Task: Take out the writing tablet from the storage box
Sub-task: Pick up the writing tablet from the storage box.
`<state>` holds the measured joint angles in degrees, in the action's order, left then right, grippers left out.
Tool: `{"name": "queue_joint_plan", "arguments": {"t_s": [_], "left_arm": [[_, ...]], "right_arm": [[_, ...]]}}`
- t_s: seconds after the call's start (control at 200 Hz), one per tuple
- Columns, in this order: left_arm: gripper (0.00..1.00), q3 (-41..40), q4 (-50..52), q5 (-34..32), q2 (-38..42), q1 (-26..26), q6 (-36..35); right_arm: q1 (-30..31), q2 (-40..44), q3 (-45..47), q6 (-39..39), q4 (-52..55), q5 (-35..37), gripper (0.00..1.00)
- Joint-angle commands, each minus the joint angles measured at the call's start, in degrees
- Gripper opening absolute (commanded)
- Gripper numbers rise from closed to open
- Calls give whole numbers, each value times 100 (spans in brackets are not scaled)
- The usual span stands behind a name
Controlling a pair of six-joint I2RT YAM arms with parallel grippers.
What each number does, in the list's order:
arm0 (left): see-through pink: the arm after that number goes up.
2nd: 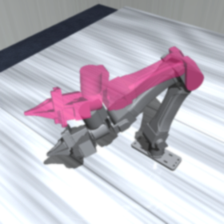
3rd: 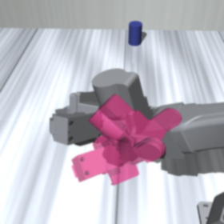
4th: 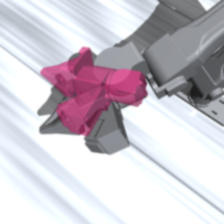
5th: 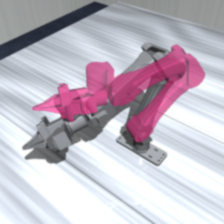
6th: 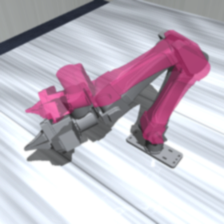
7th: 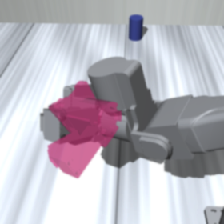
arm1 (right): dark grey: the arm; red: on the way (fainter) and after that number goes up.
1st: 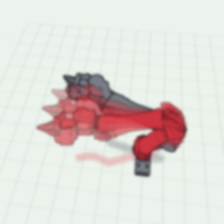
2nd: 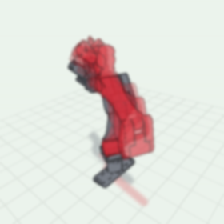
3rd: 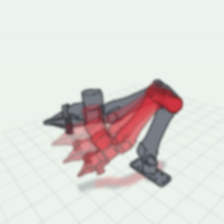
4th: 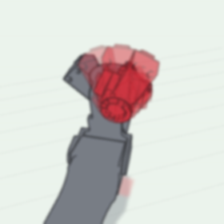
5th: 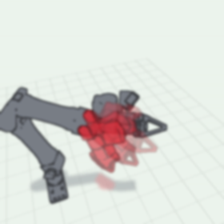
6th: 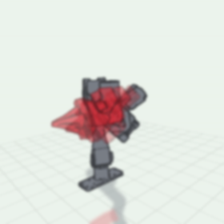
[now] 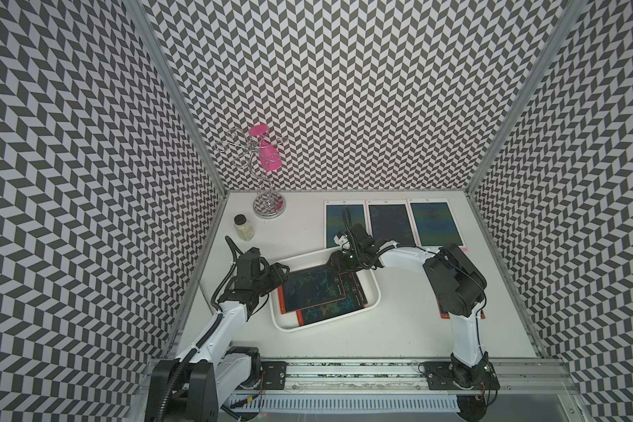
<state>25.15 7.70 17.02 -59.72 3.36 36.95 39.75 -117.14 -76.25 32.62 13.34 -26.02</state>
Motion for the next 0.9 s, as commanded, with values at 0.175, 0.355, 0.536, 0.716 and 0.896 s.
{"name": "queue_joint_plan", "arguments": {"t_s": [0.175, 0.355, 0.536, 0.716, 0.896], "left_arm": [[54, -227, -86, -61, -175, -50, -74], [53, -262, -244, 49, -410, -61, -74], [52, -318, -321, 101, -386, -63, -44], [52, -270, -302, 144, -286, -55, -11], [51, -294, -296, 153, -207, -61, 29]], "right_arm": [[64, 41, 33, 278, -413, -687, 51], [59, 132, 136, 412, -755, -1081, 49], [64, 197, 230, 433, -851, -1283, 46], [62, 376, 341, 335, -900, -1432, 42], [70, 468, 344, 188, -755, -1442, 42]]}}
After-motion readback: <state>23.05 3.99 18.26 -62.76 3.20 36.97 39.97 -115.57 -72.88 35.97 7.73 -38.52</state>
